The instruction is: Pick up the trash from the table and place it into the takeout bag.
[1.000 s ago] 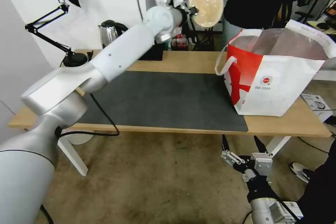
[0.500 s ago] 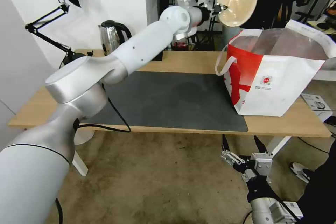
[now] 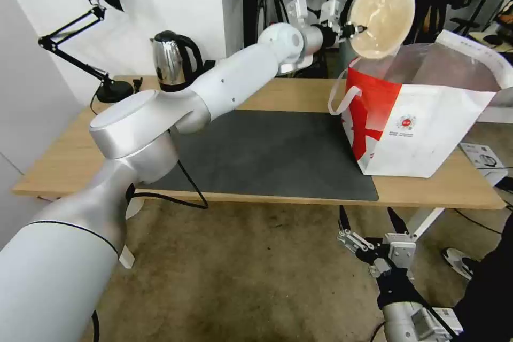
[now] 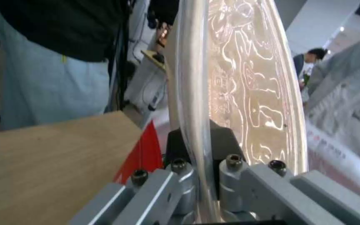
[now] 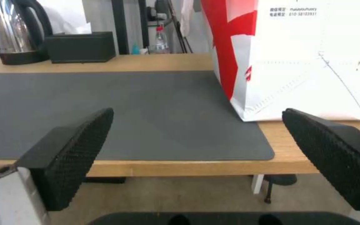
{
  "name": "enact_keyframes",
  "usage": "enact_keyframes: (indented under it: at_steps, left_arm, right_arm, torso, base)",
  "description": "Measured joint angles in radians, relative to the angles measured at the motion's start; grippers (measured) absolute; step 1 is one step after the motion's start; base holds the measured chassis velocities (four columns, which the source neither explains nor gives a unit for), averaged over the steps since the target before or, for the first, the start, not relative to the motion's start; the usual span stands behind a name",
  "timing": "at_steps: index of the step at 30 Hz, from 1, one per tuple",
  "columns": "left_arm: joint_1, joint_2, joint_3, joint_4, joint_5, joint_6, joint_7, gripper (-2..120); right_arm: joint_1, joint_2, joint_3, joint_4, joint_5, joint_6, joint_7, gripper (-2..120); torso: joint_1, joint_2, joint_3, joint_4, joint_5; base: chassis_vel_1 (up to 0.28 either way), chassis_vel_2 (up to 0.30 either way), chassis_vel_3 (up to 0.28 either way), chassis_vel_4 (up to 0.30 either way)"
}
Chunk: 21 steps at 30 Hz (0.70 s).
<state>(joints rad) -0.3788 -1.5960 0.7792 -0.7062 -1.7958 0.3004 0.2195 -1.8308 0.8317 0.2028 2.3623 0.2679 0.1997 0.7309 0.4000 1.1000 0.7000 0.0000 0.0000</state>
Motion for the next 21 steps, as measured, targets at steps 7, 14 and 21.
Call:
enact_keyframes:
  at_steps: [7, 14, 21]
  left_arm:
    - [0.004, 0.002, 0.076, 0.002, 0.002, 0.008, 0.053, 0]
    - [0.003, 0.002, 0.124, 0.002, 0.008, 0.009, 0.071, 0]
    - [0.001, 0.002, 0.146, 0.018, 0.008, 0.009, 0.096, 0]
  right_arm:
    - [0.0, 0.0, 0.0, 0.0, 0.0, 0.0, 0.0, 100]
    - [0.0, 0.0, 0.0, 0.0, 0.0, 0.0, 0.0, 100]
    - [0.0, 0.0, 0.0, 0.0, 0.0, 0.0, 0.0, 100]
  torso:
    - [0.0, 0.0, 0.0, 0.0001, 0.0]
    - [0.0, 0.0, 0.0, 0.0, 0.0]
    - [0.0, 0.0, 0.0, 0.0, -0.0001]
  base:
    - [0.0, 0.0, 0.0, 0.0]
    - [0.0, 0.0, 0.0, 0.0]
    - [0.0, 0.0, 0.0, 0.0]
